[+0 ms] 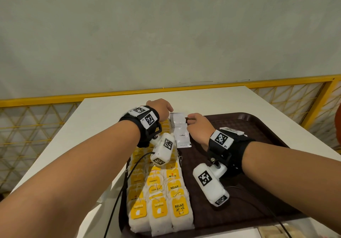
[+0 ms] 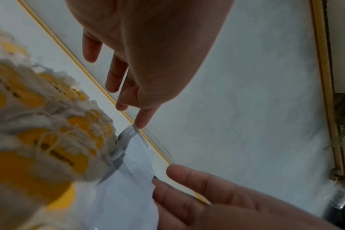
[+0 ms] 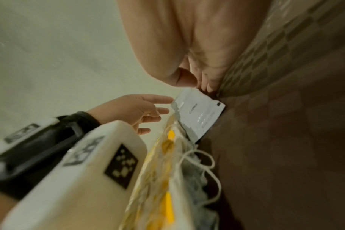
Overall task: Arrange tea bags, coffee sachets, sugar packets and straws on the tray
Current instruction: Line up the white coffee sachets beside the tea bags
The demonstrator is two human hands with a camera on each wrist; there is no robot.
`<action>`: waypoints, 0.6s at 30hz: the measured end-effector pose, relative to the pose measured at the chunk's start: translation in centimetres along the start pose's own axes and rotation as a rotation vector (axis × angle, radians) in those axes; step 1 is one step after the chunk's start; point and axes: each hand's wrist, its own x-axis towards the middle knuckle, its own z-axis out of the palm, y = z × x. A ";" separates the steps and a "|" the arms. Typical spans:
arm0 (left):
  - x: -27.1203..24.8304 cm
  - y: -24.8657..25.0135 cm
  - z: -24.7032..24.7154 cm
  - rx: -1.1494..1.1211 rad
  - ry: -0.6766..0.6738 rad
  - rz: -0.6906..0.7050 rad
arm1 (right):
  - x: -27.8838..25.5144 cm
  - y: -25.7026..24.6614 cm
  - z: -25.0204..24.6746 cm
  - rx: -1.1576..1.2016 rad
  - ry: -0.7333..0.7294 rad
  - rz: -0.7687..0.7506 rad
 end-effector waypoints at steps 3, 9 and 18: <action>0.0 -0.2 0.0 -0.008 0.004 -0.011 | -1.0 0.5 0.1 0.035 -0.034 0.020; 0.0 -0.3 0.3 0.013 0.010 -0.021 | -0.5 0.9 1.1 -0.002 -0.088 -0.046; -1.2 -0.6 -1.2 -0.116 0.048 0.034 | -3.5 -2.6 -1.1 -0.144 -0.034 -0.008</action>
